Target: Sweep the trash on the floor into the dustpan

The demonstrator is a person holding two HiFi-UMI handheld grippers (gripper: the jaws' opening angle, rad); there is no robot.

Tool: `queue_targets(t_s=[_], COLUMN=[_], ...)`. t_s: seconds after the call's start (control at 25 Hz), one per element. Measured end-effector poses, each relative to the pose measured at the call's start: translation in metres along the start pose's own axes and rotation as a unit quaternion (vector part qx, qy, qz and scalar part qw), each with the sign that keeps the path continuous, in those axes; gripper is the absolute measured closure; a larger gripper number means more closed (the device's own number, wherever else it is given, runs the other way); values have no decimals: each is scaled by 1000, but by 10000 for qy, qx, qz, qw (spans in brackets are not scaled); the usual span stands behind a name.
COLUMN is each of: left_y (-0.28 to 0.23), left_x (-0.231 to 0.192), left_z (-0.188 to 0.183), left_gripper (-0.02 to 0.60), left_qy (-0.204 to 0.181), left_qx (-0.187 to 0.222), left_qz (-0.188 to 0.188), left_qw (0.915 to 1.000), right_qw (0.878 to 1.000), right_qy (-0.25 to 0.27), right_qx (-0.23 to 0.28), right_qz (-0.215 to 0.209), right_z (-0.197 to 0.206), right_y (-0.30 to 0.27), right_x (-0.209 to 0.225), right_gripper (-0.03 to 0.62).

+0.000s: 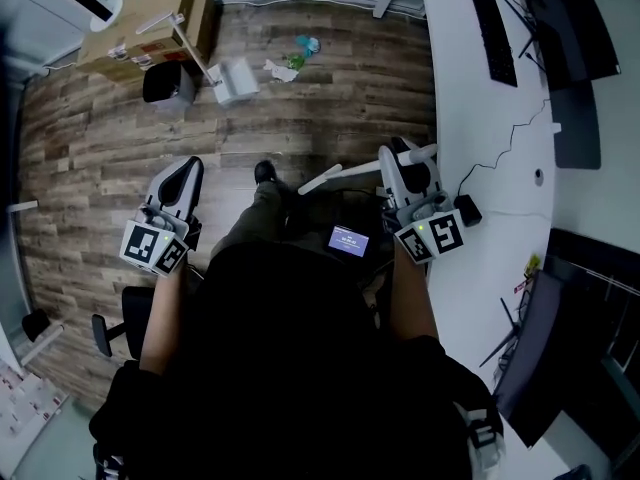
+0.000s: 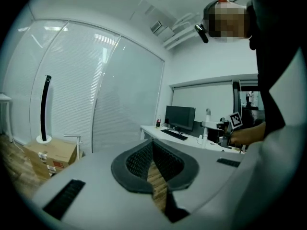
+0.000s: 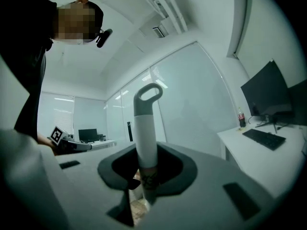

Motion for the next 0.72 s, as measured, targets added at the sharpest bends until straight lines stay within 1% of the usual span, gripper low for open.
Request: queue_targets(t_s=[0.16,0.32,0.48,0.6,0.72], left_y=[-19,-50,-88,-104,-120], left_x=[-32,-74,-116,-155,-194], left_z=[7,6,-9,-21,-32], left_gripper=[588,586,588,586,588], left_qy=[167,325,333,372,400], left_qx=[69,169,289,358,415], left_qz=[-33,30,153,203,249], left_qw=[9998,9993,9989,9985,9980], right_qw=[9998,9994,9987,9975,9968], right_qy=[4,10,78,52,129], right_qx=[-152,-310,-484,-692,-763], right_qz=[-147,-158,-149,-124,-206], right_z=[6,-1,-9,-12,-17], right_y=[-33,-76,-117,-151,-186], right_x=[10,25,45,51,55], right_gripper=[511,511,511,509,508])
Point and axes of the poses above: the fingertips, and each gripper's own axes: y backward along the fingers, x to its right, z out of its underside, the point moved 7 cm from there along y, backward along the fingers, and after that the axes turned 14 degrees about z, right-handed, at the moved point
